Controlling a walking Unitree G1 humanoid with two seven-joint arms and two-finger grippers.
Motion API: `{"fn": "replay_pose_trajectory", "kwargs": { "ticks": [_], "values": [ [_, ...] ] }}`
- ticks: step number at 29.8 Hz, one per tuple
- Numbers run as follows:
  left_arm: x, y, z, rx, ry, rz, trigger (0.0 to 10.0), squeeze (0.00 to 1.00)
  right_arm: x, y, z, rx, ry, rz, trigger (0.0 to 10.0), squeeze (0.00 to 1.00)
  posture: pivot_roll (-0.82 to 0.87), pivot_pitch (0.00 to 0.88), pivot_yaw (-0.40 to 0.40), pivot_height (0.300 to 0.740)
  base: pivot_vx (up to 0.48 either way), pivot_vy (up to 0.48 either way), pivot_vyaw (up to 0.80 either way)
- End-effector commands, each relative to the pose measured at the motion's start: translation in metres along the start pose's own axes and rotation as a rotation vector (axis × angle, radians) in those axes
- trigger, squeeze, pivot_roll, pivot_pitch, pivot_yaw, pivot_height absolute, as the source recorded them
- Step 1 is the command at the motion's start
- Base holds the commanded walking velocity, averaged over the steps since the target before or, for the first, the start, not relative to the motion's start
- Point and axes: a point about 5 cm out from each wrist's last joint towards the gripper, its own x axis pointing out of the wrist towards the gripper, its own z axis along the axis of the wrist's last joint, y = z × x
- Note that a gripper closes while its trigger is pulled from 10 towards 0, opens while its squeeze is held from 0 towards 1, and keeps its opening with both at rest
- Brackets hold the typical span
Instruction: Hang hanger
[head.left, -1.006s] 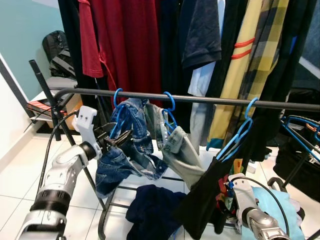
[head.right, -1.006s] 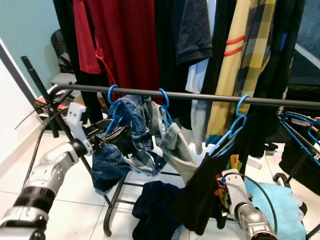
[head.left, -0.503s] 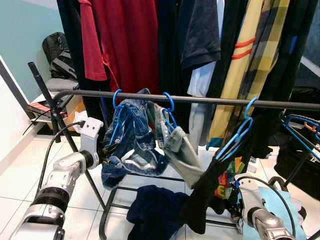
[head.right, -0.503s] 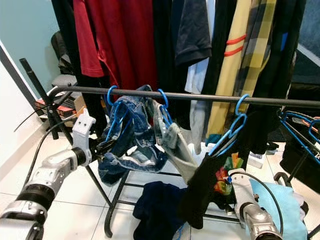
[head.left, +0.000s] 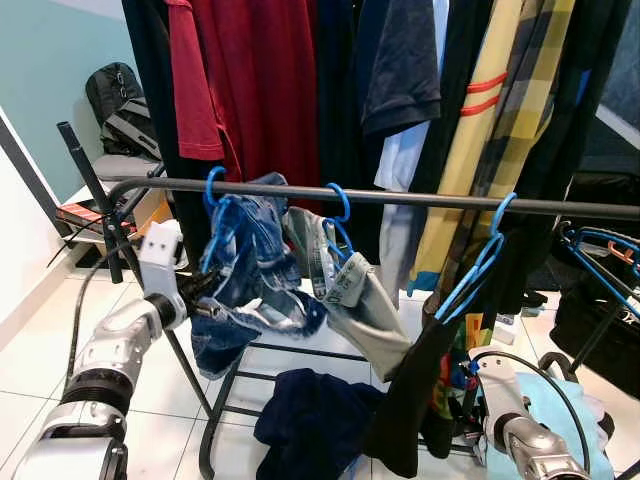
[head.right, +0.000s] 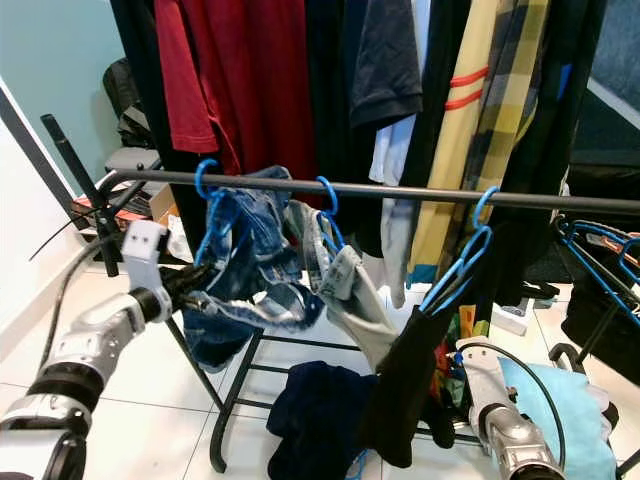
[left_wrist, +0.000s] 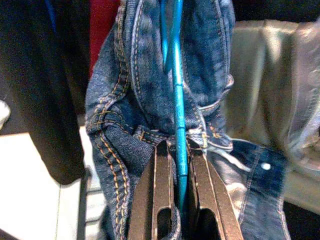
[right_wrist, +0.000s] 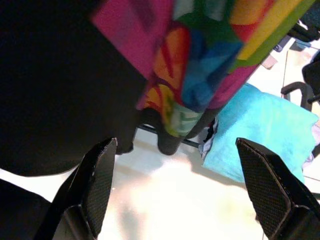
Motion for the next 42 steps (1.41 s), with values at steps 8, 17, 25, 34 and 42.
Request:
{"fn": "replay_pose_trajectory", "kwargs": {
  "ticks": [8,17,25,34,42],
  "values": [
    [-0.022,0.0,0.045,0.074,-0.187,-0.193,0.0,0.0,0.001,0.003,0.002,0.008,-0.002,0.006,10.0,0.0,-0.15,0.0,0.089,0.74,0.0,0.0,0.0],
    [-0.053,-0.008,0.028,0.128,-0.091,-0.349,0.0,0.0,0.002,0.003,0.003,0.003,0.001,0.011,10.0,0.0,-0.14,0.0,0.08,0.74,0.0,0.0,0.0],
    [-0.069,-0.008,0.014,0.119,-0.033,-0.383,0.0,0.0,0.002,0.004,0.003,0.001,0.003,0.015,10.0,0.0,-0.14,0.0,0.079,0.74,0.0,0.0,0.0],
    [-0.088,-0.007,-0.006,0.045,0.021,-0.409,3.5,0.0,0.002,0.002,0.004,-0.003,0.002,0.011,10.0,0.0,-0.14,0.0,0.079,0.74,0.0,0.0,0.0],
    [-0.103,-0.028,-0.003,-0.028,0.06,-0.566,9.7,0.0,0.001,-0.003,0.007,-0.009,0.003,0.037,10.0,0.0,-0.14,0.0,0.073,0.74,-0.29,0.0,0.0]
  ]
}}
